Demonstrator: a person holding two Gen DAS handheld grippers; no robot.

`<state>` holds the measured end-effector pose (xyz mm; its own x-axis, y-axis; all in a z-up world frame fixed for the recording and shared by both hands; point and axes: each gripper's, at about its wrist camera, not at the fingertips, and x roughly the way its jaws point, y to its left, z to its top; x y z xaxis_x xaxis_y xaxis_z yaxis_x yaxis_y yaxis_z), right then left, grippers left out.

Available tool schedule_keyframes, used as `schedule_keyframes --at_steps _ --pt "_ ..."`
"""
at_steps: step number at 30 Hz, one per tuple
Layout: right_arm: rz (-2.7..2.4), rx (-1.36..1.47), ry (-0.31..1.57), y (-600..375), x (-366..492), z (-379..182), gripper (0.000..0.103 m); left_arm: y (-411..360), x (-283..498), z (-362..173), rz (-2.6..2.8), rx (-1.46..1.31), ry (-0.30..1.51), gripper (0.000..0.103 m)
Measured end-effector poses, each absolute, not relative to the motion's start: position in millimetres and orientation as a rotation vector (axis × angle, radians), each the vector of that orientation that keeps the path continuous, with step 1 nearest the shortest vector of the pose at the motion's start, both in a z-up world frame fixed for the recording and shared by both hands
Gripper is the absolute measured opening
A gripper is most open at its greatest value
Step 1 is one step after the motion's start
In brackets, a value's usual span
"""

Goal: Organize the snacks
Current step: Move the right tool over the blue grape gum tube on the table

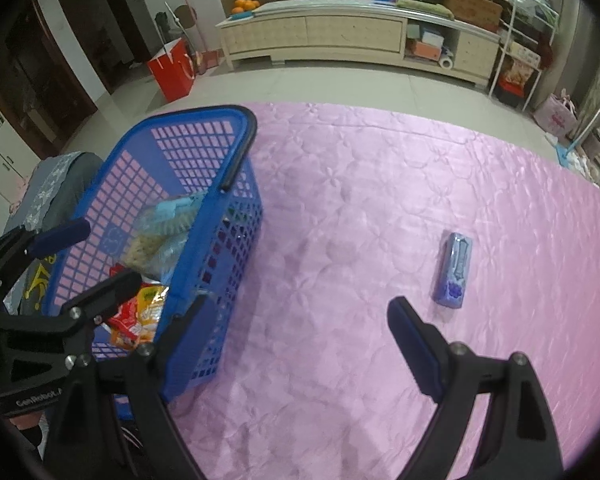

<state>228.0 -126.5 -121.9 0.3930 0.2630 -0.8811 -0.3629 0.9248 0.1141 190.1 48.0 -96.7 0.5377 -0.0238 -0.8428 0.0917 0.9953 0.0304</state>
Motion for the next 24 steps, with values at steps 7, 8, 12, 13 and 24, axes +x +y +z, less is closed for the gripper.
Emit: schedule_keyframes --at_steps 7,8,12,13,24 --pt "0.414 -0.104 1.066 -124.7 210.1 -102.8 0.09 49.8 170.1 -80.0 -0.059 0.07 0.975 0.076" --pt "0.416 -0.104 1.064 -124.5 206.9 -100.4 0.09 49.0 166.4 -77.1 -0.059 0.07 0.968 0.076" --pt "0.424 -0.103 1.048 -127.8 194.4 -89.8 0.09 46.9 156.1 -66.2 -0.06 0.054 0.953 0.076" --pt "0.425 -0.102 1.044 -128.9 192.2 -87.5 0.09 45.7 152.9 -63.4 -0.062 0.052 0.948 0.076" --pt "0.396 -0.072 1.028 -157.2 183.4 -73.1 0.09 12.0 150.7 -50.0 -0.095 0.076 0.931 0.076"
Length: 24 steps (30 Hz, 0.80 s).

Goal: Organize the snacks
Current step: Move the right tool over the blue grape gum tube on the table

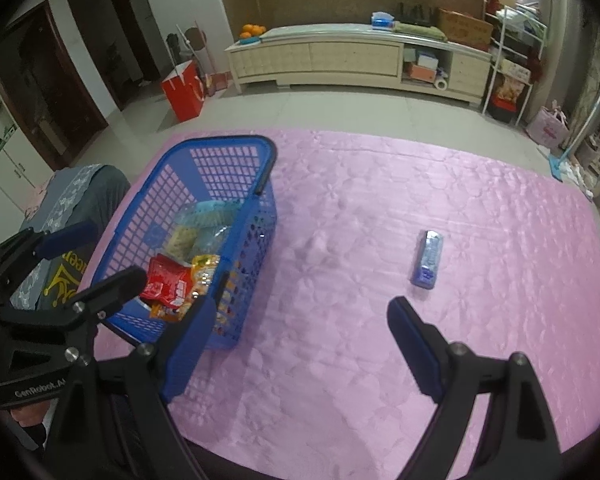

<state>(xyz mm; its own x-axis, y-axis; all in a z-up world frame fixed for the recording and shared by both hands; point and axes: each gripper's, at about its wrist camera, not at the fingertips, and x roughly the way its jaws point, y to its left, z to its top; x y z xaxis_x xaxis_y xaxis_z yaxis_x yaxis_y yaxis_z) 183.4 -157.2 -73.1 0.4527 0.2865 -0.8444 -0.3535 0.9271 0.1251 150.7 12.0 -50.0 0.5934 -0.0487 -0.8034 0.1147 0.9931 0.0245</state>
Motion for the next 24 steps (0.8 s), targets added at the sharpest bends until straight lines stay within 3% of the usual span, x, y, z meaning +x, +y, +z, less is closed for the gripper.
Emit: schedule_keyframes --at_steps 10,24 --pt "0.339 -0.038 1.081 -187.8 210.0 -88.6 0.09 5.9 186.2 -61.1 -0.074 0.081 0.986 0.076" --pt "0.227 0.06 1.138 -225.2 271.2 -132.9 0.09 68.1 233.6 -104.7 0.047 -0.025 1.111 0.076"
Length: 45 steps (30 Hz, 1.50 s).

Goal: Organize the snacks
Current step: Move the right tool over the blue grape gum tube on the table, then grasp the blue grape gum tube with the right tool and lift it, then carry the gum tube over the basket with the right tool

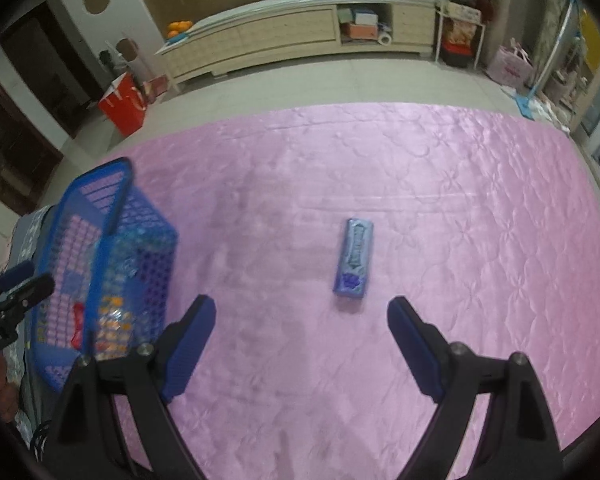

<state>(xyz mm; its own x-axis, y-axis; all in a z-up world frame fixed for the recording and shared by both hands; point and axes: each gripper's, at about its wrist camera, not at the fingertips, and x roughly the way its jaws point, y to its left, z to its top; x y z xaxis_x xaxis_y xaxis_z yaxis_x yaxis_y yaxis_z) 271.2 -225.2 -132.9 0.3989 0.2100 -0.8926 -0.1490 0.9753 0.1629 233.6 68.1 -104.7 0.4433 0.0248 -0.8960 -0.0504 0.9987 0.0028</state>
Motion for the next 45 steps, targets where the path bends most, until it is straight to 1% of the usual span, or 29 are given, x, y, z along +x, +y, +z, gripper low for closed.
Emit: schedule_keyframes --at_steps 5,6,10,12,14,19,21,25,26,27,28,29,30,36,42,45 --pt "0.222 0.043 1.161 -222.2 286.1 -153.0 0.09 71.8 243.8 -123.5 0.066 -0.02 1.141 0.076" --pt "0.22 0.039 1.164 -221.7 287.7 -155.1 0.09 71.6 246.1 -126.1 0.069 -0.018 1.145 0.074" --pt "0.207 0.019 1.169 -219.2 299.3 -167.1 0.089 69.8 254.3 -137.1 0.086 0.005 1.163 0.061" --pt "0.204 0.017 1.179 -219.0 304.6 -173.5 0.079 69.5 259.4 -143.0 0.086 -0.006 1.175 0.056" --pt "0.19 0.02 1.194 -223.9 312.0 -182.8 0.072 68.8 263.0 -145.9 0.083 -0.014 1.181 0.053" --pt "0.165 0.026 1.241 -233.4 325.7 -204.5 0.067 66.7 271.2 -151.2 0.087 -0.006 1.189 0.052" --pt "0.162 0.028 1.254 -234.7 328.3 -210.4 0.062 67.2 274.3 -153.3 0.094 -0.007 1.194 0.052" --pt "0.155 0.025 1.281 -233.8 331.2 -222.3 0.057 64.3 275.0 -158.0 0.096 0.001 1.204 0.052" --pt "0.148 0.014 1.278 -233.8 330.9 -222.8 0.055 64.3 274.8 -159.2 0.097 0.004 1.207 0.052" --pt "0.143 -0.001 1.27 -233.4 331.1 -221.5 0.049 64.6 274.4 -159.9 0.098 0.003 1.208 0.052" --pt "0.135 -0.015 1.27 -232.9 330.8 -221.2 0.046 65.4 274.2 -160.6 0.098 0.002 1.209 0.052" --pt "0.127 -0.027 1.265 -233.1 330.4 -220.3 0.037 66.4 272.9 -160.4 0.098 -0.003 1.209 0.052" --pt "0.13 -0.031 1.264 -233.2 332.0 -219.8 0.035 67.4 271.9 -159.7 0.099 -0.01 1.208 0.052" --pt "0.153 -0.007 1.264 -231.7 321.7 -214.5 0.035 76.5 260.5 -147.5 0.084 -0.049 1.182 0.052" --pt "0.204 0.006 1.218 -226.8 295.8 -182.0 0.035 82.8 239.9 -118.2 0.078 -0.062 1.126 0.052" --pt "0.239 -0.004 1.182 -218.0 277.7 -156.4 0.035 83.9 225.6 -104.6 0.076 -0.056 1.102 0.052"
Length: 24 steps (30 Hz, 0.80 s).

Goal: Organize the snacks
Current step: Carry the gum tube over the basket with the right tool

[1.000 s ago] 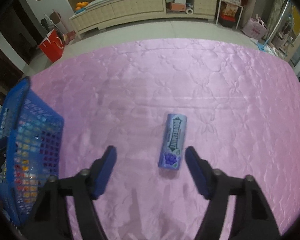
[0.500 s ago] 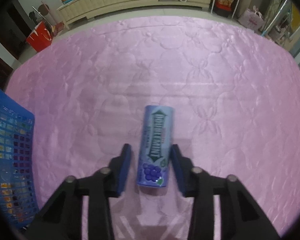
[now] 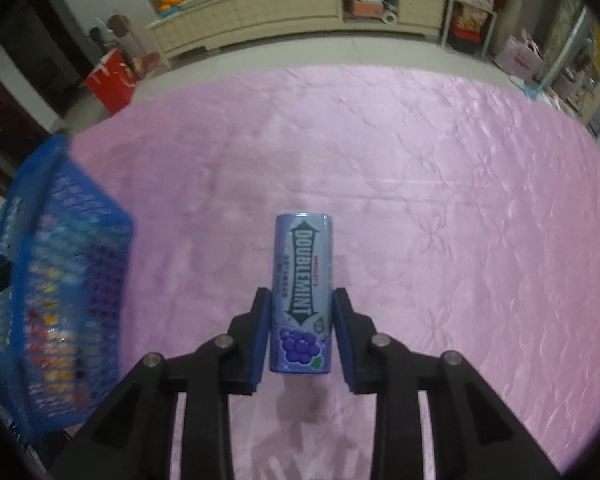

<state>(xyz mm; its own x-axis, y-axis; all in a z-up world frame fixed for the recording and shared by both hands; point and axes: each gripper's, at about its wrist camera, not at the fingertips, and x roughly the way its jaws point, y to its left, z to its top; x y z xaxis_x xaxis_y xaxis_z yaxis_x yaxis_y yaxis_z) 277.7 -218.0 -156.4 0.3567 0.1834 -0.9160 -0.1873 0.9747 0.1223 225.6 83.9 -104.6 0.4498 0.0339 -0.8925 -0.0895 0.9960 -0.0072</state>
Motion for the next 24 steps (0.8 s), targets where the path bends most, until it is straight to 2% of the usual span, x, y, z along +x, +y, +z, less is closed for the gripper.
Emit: schedule_keyframes --at_steps 15,24 --pt "0.426 -0.058 1.056 -146.6 201.8 -66.4 0.035 90.9 152.6 -43.5 0.051 -0.055 0.975 0.052" --pt "0.554 -0.095 1.064 -91.2 181.2 -57.3 0.035 101.4 138.0 -37.2 0.058 -0.049 0.953 0.052"
